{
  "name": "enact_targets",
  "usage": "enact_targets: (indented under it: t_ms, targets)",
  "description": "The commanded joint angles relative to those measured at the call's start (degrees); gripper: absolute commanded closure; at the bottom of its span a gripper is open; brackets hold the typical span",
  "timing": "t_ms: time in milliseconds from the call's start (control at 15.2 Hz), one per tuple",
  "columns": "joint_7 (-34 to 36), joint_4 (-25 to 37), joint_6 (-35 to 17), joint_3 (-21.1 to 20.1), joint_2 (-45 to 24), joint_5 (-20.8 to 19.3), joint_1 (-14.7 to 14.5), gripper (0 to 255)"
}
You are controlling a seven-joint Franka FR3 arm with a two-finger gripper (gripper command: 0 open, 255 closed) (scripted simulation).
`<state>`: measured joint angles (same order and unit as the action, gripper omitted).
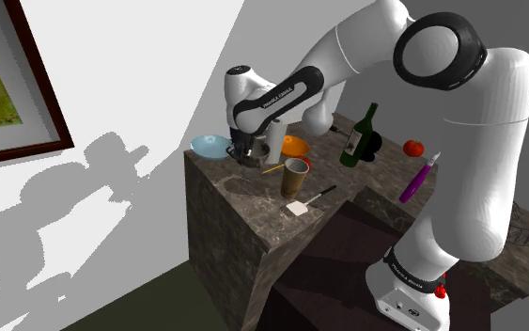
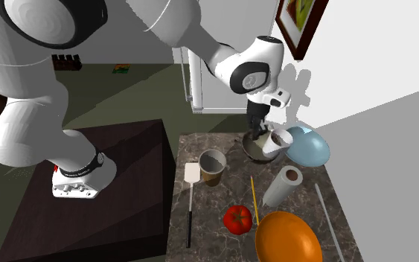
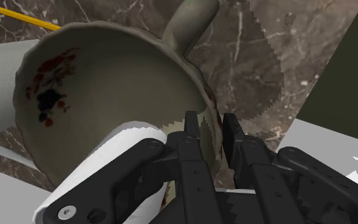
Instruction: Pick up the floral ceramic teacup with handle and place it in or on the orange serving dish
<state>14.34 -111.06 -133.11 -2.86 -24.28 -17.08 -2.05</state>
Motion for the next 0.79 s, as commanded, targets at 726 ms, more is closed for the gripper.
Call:
enact_targets:
  t_ms: [726]
  targets:
    - [-5.65,0.93,4.91,0.58,4.97,1.74,2.87,255]
